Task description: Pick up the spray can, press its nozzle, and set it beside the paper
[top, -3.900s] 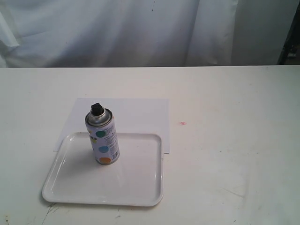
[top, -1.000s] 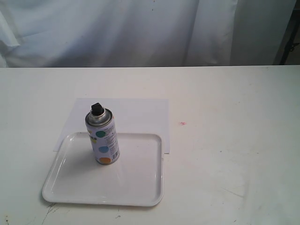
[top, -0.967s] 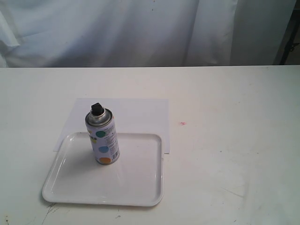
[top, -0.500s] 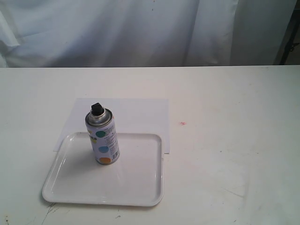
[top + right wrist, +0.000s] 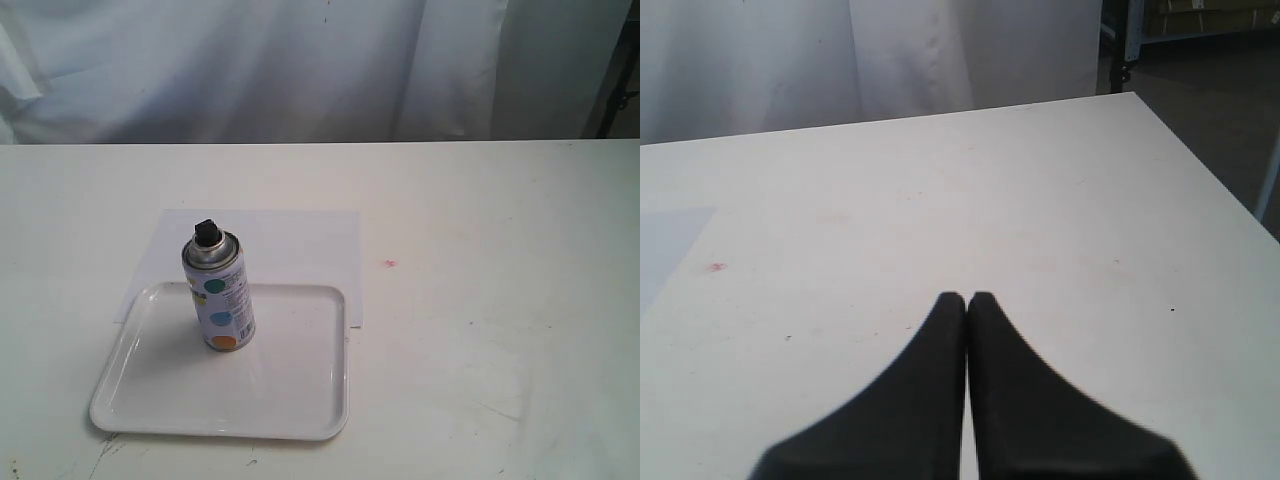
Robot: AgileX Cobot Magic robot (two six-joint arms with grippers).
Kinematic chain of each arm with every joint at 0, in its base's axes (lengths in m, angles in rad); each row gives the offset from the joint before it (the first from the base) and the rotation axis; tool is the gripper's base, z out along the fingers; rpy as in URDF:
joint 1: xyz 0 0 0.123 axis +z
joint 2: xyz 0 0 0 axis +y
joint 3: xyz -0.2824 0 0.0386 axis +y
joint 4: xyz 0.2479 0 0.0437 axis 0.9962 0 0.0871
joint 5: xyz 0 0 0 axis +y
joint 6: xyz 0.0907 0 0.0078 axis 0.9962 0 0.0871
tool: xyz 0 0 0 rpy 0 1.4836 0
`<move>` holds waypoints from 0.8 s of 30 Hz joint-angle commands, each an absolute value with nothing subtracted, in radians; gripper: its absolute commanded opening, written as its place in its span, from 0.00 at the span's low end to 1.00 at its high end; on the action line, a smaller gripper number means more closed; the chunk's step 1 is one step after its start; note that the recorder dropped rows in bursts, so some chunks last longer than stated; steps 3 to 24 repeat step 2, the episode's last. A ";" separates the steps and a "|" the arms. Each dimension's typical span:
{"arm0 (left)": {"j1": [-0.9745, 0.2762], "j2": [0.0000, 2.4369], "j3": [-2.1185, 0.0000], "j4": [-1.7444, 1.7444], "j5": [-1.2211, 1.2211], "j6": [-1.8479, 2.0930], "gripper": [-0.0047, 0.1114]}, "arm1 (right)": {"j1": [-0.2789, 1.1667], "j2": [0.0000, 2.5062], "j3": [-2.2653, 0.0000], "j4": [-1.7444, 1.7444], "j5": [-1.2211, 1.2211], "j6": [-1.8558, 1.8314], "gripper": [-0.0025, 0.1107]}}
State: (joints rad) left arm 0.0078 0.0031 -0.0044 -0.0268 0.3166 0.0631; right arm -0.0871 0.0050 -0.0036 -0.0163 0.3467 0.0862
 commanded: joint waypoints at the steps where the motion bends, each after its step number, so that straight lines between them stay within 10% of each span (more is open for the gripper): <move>1: 0.010 0.000 0.000 -0.035 0.314 0.059 0.04 | -0.090 0.000 0.000 -0.019 0.346 0.082 0.02; 24: 0.010 0.000 0.000 -0.035 0.314 0.059 0.04 | -0.090 0.000 0.000 -0.019 0.346 0.082 0.02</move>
